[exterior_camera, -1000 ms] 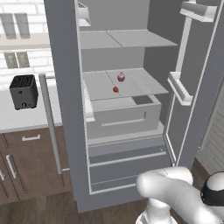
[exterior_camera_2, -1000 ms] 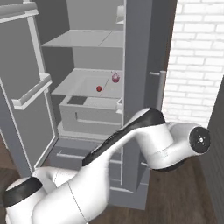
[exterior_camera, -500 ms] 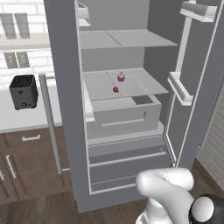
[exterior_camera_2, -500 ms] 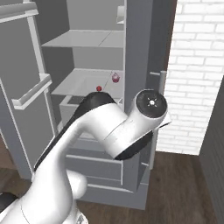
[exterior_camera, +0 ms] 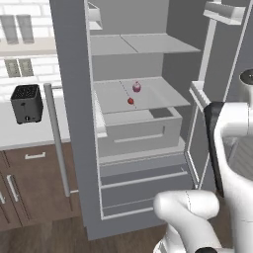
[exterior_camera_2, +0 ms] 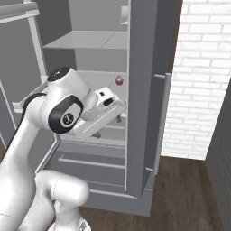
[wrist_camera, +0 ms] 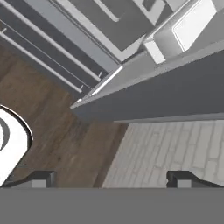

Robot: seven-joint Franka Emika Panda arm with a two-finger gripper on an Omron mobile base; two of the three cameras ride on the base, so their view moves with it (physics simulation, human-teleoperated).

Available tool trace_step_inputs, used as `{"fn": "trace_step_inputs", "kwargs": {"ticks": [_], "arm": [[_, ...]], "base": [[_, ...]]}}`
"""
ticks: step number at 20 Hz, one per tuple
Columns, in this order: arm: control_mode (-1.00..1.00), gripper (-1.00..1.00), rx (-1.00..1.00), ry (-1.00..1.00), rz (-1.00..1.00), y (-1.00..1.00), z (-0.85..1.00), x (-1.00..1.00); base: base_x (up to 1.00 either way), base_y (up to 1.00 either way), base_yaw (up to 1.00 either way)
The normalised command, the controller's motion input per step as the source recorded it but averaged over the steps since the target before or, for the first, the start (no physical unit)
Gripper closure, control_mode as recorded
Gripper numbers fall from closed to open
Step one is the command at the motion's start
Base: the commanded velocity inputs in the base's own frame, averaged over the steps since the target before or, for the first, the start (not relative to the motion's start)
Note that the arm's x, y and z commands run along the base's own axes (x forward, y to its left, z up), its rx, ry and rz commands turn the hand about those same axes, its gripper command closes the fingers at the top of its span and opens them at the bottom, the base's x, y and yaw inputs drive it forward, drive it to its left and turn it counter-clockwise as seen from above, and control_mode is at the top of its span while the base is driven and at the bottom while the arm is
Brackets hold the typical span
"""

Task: Take the strawberry from the fridge and place it on top of the pancake, located on the dining counter.

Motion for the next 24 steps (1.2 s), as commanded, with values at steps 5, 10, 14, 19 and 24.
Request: {"fn": "trace_step_inputs", "kwargs": {"ticks": [5,10,14,19,24], "arm": [[-1.0,-1.0,-0.32,0.31,-0.11,0.49,0.02,0.67],[-1.0,-1.0,0.0,0.02,-0.01,0.08,0.03,0.34],[-1.0,-1.0,-0.07,-0.01,0.0,0.12,0.01,0.78],[-1.0,-1.0,-0.02,-0.1,0.01,0.06,0.0,0.97],[-1.0,-1.0,-0.01,-0.1,0.02,-0.11,-0.02,0.95]], "base": [[0.0,0.0,0.0],[0.0,0.0,0.0],[0.0,0.0,0.0],[0.0,0.0,0.0],[0.0,0.0,0.0]]}}
